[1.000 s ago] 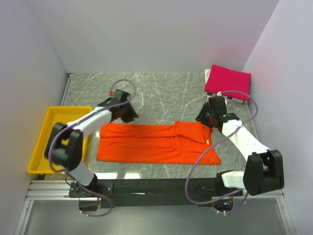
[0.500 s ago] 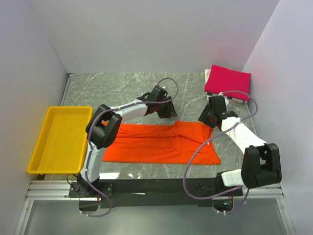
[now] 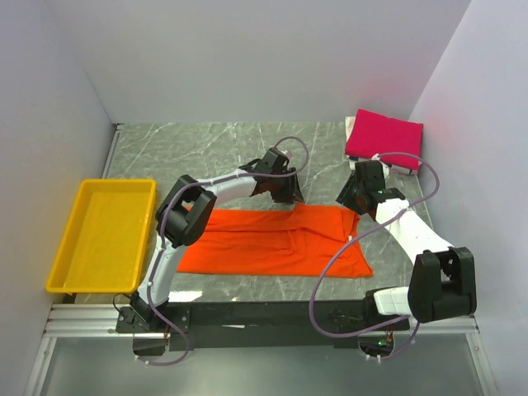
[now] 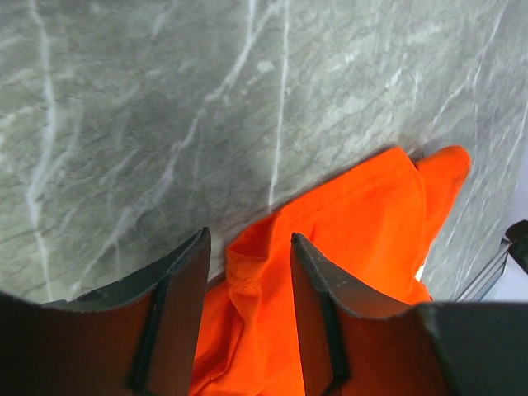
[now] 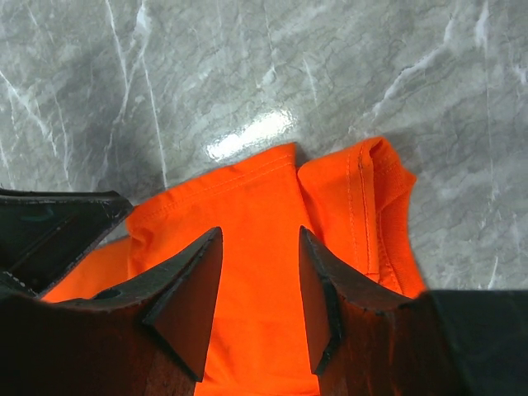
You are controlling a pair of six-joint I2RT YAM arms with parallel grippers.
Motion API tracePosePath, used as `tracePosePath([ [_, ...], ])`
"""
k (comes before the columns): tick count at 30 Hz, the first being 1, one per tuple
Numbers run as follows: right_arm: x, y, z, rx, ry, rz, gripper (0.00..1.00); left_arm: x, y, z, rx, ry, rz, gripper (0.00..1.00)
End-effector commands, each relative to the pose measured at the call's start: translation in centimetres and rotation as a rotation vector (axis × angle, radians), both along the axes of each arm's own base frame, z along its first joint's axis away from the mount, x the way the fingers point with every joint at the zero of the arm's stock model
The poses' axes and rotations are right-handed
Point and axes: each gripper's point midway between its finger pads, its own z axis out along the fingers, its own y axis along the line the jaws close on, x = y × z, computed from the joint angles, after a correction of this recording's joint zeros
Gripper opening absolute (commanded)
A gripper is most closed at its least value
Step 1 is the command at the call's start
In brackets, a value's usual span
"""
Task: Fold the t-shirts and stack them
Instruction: Fold the tshirt
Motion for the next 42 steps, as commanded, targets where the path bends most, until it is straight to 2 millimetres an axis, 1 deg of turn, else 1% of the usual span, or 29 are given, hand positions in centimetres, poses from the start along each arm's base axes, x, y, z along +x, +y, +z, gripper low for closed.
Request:
tracePosePath([
  [1,0.7,-0.4,1.6,-0.001,-0.067,-0.007,0.49,-0.3,-1.6,2.0,-0.036,-0.054,-0.069,0.49],
  [5,0.6,-0.4,1.4,0.000,-0.064,-0.004,0.49,-0.7,-1.9,1.6,-0.024,-0.060,-0.092,0.48],
  [8,0.5,-0.5,1.1,0.001,-0.057,-0.005,0.49,-0.6,-1.7,1.0,0.007,-0.060,-0.089,0.47],
  [11,0.5,-0.5,1.1,0.003,-0.062,-0.006,0.49,-0.5,-1.5,0.9,0.025,-0.070,-0.085,0.45],
  [12,0.5,-0.4,1.3,0.005,-0.064,-0.004,0.49,-0.4,-1.5,0.9,0.025,-0.072,-0.082,0.40],
  [14,0.5,-0.5,1.3,0.003,-0.063,-0.005,0.49,-0.3,-1.5,1.3,0.025,-0.083,-0.077,0.35],
  [16,0.5,-0.5,1.5,0.005,-0.067,-0.004,0.49,-0.3,-1.7,1.9,0.015,-0.097,-0.083,0.26],
  [17,0.5,-0.4,1.6,0.006,-0.070,-0.003,0.49,-0.1,-1.7,2.3,0.012,-0.105,-0.080,0.21],
  [18,0.5,-0.5,1.6,0.005,-0.069,-0.006,0.49,-0.1,-1.8,2.7,0.006,-0.112,-0.080,0.11],
  [19,0.5,-0.5,1.5,0.004,-0.068,-0.005,0.49,-0.1,-2.0,3.0,-0.005,-0.117,-0.087,0.08],
  [20,0.5,-0.5,1.6,0.004,-0.071,-0.005,0.49,0.0,-2.0,3.5,-0.011,-0.126,-0.085,0.01],
  [24,0.4,-0.5,0.9,0.006,-0.058,-0.008,0.49,-0.2,-2.2,4.9,-0.048,-0.143,-0.082,0.01],
  [29,0.6,-0.4,0.2,0.013,-0.046,-0.001,0.50,-1.0,-2.2,6.9,-0.102,-0.168,-0.086,0.01],
  [30,0.5,-0.3,0.1,0.013,-0.043,0.001,0.50,-1.2,-2.4,7.5,-0.125,-0.178,-0.092,0.01],
  [36,0.7,-0.6,-0.1,0.013,-0.040,-0.007,0.50,-3.0,-2.4,8.7,-0.185,-0.174,-0.124,0.01],
  [37,0.7,-0.6,0.0,0.014,-0.045,-0.006,0.50,-3.1,-2.5,9.0,-0.197,-0.182,-0.125,0.01],
  [39,0.7,-0.8,0.2,0.016,-0.048,-0.013,0.50,-4.1,-2.1,8.9,-0.203,-0.162,-0.130,0.01],
  [40,0.7,-0.8,0.2,0.016,-0.049,-0.013,0.50,-4.2,-2.2,10.0,-0.236,-0.187,-0.137,0.01],
  [41,0.7,-0.8,0.2,0.015,-0.048,-0.012,0.50,-4.8,-2.0,9.4,-0.235,-0.173,-0.144,0.01],
  [42,0.7,-0.9,0.2,0.014,-0.048,-0.014,0.50,-5.1,-1.8,9.4,-0.242,-0.168,-0.145,0.01],
])
